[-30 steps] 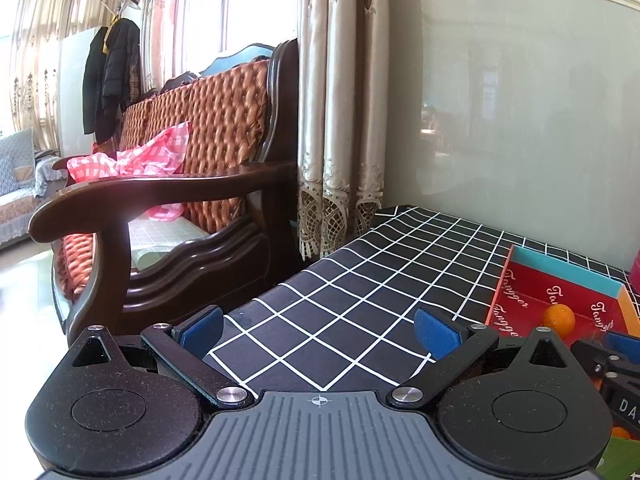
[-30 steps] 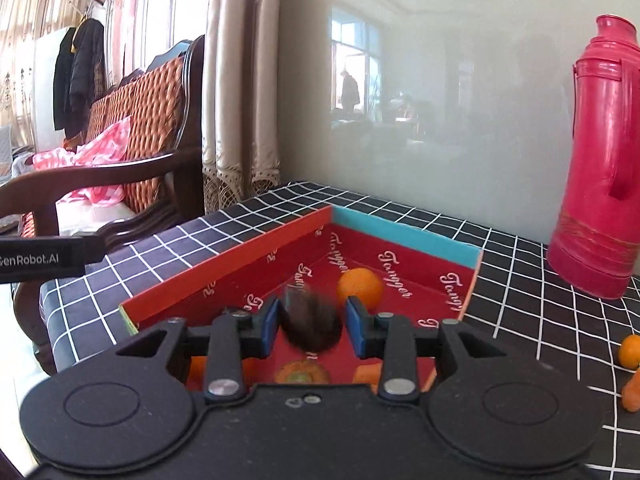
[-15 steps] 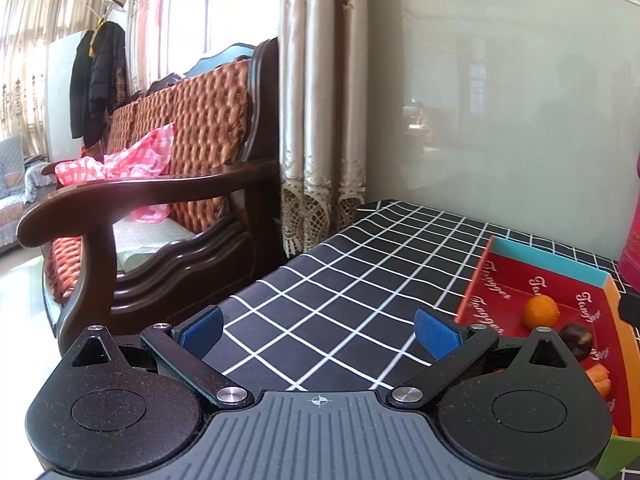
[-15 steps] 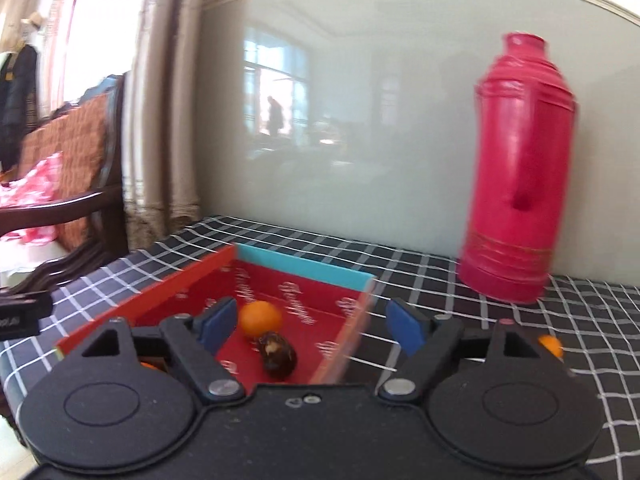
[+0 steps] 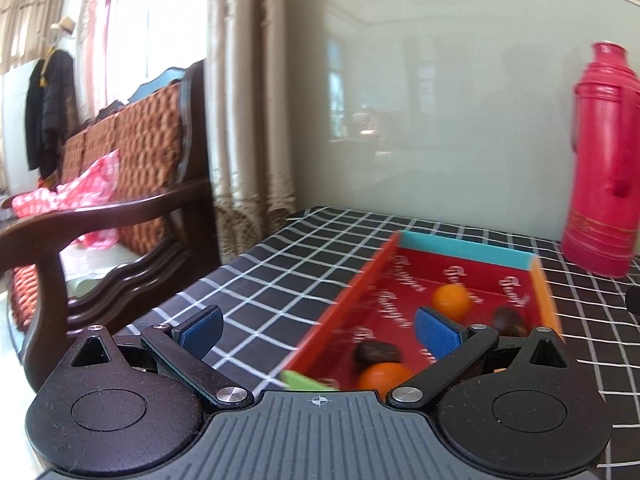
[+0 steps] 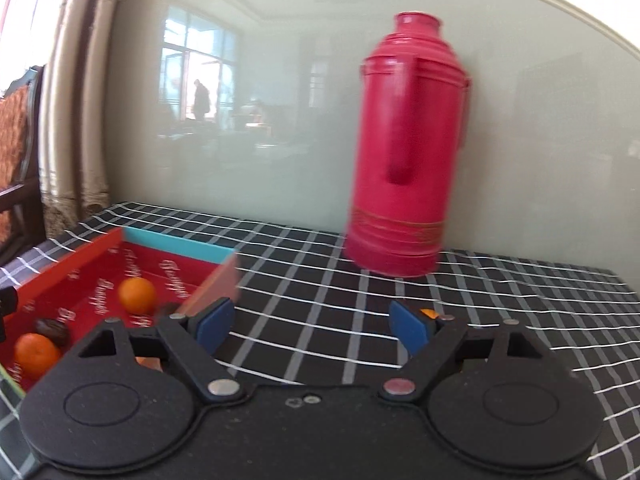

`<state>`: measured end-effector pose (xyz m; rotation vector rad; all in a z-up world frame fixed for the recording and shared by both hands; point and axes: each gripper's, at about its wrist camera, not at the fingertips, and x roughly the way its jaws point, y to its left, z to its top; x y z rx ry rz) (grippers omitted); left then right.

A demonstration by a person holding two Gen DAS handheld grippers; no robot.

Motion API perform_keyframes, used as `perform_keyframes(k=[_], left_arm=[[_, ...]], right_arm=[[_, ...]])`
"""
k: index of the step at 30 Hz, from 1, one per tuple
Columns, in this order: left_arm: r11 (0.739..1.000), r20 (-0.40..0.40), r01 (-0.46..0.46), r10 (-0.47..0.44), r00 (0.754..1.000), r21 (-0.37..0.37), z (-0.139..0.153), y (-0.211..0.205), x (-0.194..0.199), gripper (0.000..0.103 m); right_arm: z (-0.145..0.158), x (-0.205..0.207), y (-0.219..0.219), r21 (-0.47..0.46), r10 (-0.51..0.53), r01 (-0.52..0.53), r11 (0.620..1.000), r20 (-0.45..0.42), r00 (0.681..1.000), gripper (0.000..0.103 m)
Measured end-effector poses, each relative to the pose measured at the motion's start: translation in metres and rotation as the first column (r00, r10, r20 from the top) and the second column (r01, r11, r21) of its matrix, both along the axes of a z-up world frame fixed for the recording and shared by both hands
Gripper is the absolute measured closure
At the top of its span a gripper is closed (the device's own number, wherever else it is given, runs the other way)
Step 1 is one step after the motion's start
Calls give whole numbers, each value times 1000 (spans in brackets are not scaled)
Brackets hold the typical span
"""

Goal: Organize fruits
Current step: 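Move the left gripper to the orange carrot chunk and close on it, then carry the carrot chunk into the box and open the left gripper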

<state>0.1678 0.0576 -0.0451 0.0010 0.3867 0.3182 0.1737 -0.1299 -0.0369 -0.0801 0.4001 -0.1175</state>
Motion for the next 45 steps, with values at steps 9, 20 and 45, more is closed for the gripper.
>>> perform_keyframes(k=[9,20,45], left_arm=[[985,40,160,-162,986,58,1,-63,-2,2],[893,-29,440,-439,898,91,-7,-169,8,2],[768,-188,632,-639,746,-105,-46,-285,88,75]], right_arm=[[1,-20,-57,-19,-163,163,986,11,987,15],[2,-55,-129,-49,-512,518,854,98,854,6],[5,-91,-186,48,-624,623,781,125,772,6]])
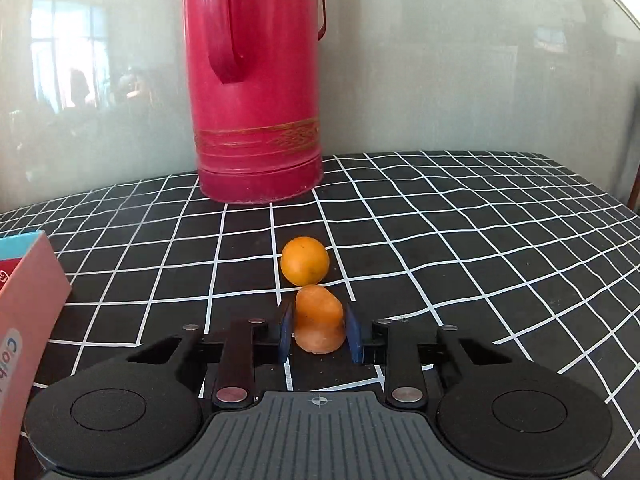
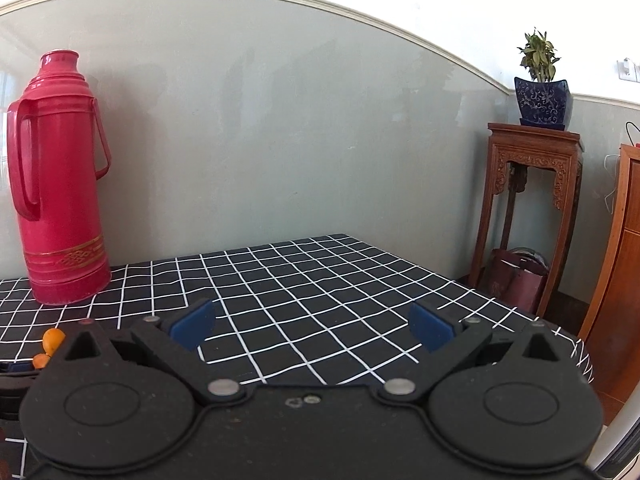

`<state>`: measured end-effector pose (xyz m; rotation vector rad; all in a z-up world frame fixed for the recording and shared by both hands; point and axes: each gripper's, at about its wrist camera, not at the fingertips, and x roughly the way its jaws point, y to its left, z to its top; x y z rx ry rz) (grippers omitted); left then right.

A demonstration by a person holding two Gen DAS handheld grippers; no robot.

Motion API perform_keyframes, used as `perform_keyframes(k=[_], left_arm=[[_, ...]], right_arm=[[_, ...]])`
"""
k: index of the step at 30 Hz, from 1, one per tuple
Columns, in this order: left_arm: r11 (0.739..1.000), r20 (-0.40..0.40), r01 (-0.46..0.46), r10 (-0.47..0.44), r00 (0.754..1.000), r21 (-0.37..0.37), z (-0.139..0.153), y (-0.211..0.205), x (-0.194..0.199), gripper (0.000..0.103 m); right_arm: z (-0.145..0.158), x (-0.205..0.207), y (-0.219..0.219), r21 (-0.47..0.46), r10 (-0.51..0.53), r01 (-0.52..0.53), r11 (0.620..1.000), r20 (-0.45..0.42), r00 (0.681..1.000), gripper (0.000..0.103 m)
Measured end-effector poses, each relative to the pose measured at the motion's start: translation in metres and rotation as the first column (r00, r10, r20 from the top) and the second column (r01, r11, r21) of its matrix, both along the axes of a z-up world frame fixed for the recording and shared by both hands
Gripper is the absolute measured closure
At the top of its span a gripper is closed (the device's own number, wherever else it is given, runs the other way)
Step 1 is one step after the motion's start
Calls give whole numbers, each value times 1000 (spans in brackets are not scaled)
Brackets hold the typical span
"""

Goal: Organize fruits
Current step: 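Carry the carrot chunk into the box and open the left gripper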

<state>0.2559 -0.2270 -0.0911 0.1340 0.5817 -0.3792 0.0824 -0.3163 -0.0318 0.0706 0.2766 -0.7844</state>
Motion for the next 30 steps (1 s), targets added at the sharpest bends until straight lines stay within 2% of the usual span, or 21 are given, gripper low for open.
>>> perform_keyframes(k=[3,9,15,23,30], left_arm=[[1000,-4,1,-1,1000,-26,0,4,-3,75],[1000,69,16,-14,998,-27,13,17,-20,76],[999,110,-29,32,993,-29,33,49,-32,76],[985,146,-170,169,975,-6,55,112,-38,76],[943,156,-332,325,933,23,55,173,-30,76]], right_arm=[[-1,2,3,5,11,-11,1000,-4,1000,6],[0,6,10,8,35,-35,999,1,999,6],[1,12,25,-4,76,-76,997,-7,997,6],[-1,22,47,-17,137,-137,990,-26,990,6],[-3,33,72,-33,208,-210,977,-54,977,6]])
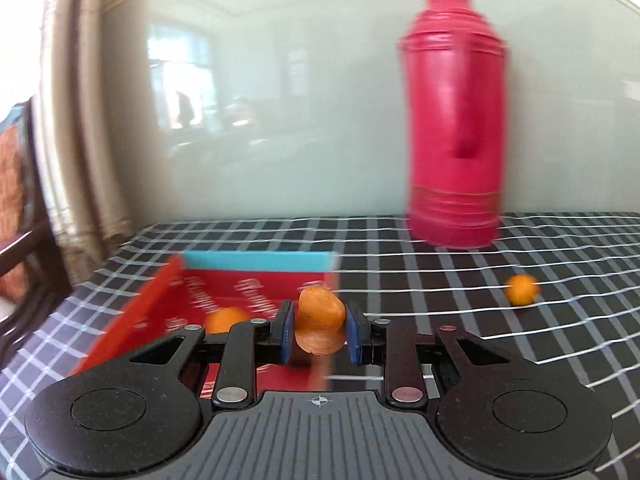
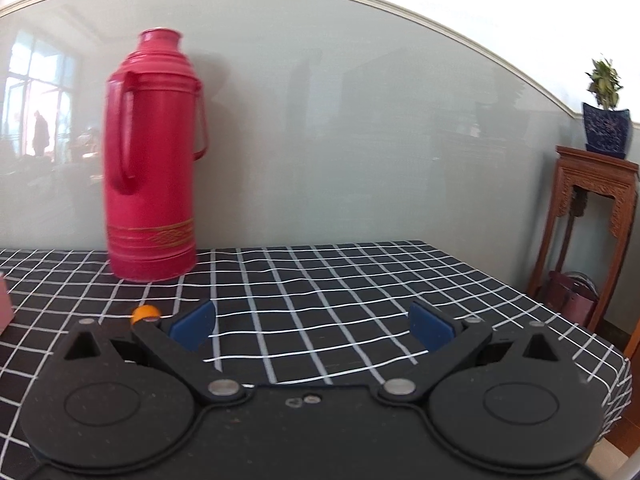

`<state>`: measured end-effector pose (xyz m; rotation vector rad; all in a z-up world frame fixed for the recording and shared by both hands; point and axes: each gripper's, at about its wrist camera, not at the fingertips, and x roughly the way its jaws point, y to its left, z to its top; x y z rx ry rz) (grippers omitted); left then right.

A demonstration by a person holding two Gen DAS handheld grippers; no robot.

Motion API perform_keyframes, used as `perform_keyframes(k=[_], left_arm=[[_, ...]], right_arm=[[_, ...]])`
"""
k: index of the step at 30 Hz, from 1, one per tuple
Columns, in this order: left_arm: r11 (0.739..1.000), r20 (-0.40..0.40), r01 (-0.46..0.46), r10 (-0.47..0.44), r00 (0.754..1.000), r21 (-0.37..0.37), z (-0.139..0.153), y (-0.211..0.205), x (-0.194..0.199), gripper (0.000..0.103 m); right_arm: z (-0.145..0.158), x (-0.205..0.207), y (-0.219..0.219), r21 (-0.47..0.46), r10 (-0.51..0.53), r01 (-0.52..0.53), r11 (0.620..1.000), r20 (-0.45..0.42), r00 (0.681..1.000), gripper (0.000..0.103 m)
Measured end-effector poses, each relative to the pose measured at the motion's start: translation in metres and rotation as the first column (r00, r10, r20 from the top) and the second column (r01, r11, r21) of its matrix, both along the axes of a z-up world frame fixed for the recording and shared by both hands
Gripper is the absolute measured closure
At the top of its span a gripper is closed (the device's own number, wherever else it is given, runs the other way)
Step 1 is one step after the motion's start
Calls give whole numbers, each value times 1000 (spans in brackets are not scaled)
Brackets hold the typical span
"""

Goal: Organize fruits
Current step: 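Carry the carrot chunk into the box and open the left gripper, then lower the right gripper onto the last small mandarin and close on it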

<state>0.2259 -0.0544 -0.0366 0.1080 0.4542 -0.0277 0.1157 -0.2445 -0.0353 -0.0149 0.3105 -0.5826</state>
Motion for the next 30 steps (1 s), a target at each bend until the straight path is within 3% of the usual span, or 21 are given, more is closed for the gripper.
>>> perform_keyframes(k=[8,15,17,19,20,23,30], left_arm=[[987,-58,-164,163,985,0,-15,57,12,76],[976,-58,-218,217,974,-2,-14,76,9,76],[975,-72,-221,218,973,-26,-14,82,9,67],[969,-69,-240,236,969,-50,-11,89,4,23],[965,-47,-257,254,966,-52,-9,92,-1,19],[963,22,-268,269,963,-42,1,98,-15,15],[943,98,-333,334,937,-31,5,122,-37,6]], right_arm=[[-3,16,30,-23,83,-84,996,-27,996,6],[-7,32,52,-17,149,-150,989,-46,988,6],[-8,37,57,-15,179,-180,983,-52,982,6],[-8,41,60,-16,207,-208,978,-53,977,6],[-9,43,61,-13,218,-219,976,-54,974,6],[-12,54,61,11,248,-248,969,-73,966,6],[-20,91,56,108,299,-287,952,-125,946,10]])
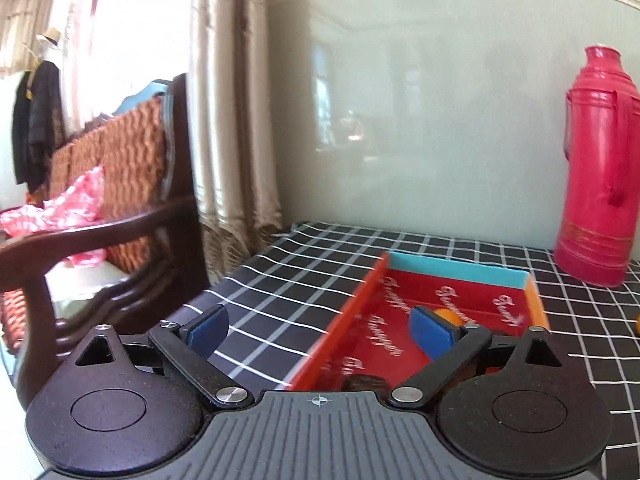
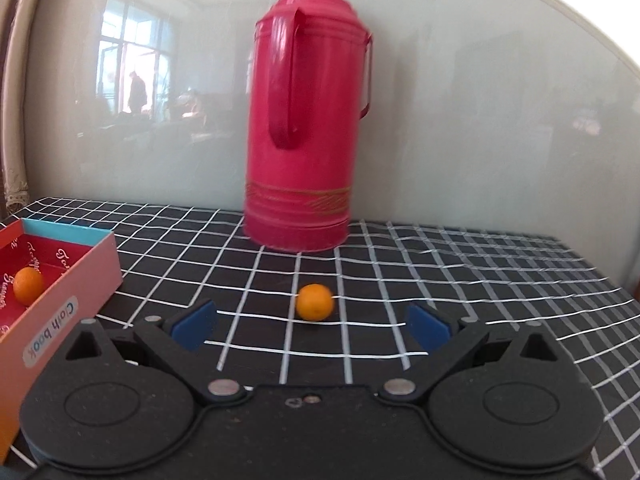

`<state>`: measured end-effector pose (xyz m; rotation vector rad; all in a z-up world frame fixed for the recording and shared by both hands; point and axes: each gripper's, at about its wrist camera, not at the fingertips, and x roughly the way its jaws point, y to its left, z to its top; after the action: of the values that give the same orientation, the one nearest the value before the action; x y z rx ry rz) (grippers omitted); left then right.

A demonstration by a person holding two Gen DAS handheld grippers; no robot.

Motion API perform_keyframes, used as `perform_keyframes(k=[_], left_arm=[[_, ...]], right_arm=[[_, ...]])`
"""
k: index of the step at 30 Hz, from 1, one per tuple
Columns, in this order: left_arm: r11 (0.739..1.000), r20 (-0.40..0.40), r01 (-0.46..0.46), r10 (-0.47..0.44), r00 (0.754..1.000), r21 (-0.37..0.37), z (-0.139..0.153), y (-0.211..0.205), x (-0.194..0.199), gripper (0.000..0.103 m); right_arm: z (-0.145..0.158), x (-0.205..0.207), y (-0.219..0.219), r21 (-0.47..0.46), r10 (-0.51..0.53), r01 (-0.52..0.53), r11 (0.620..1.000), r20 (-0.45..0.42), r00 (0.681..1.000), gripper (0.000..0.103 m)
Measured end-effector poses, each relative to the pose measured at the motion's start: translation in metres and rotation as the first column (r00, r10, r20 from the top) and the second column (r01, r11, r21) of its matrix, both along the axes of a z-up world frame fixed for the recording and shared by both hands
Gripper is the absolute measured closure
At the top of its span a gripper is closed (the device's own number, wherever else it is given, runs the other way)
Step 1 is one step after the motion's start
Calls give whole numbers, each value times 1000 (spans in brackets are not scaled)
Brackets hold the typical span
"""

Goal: Organize fruits
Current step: 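Lower the right gripper onto the last small mandarin and close on it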

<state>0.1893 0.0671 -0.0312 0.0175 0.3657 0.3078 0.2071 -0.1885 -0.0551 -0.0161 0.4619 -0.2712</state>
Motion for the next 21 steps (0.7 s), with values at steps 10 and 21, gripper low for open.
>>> perform_keyframes(k=[10,21], left_arm=[[993,20,-116,116,993,-24,-3,47,-6,1],[986,10,-163,164,986,-46,-7,70,-8,1]], right_arm=[[-16,71,-25,98,-45,58,993,-132,990,34],[-30,85,-29,101,-61,80,992,-180,982,80]])
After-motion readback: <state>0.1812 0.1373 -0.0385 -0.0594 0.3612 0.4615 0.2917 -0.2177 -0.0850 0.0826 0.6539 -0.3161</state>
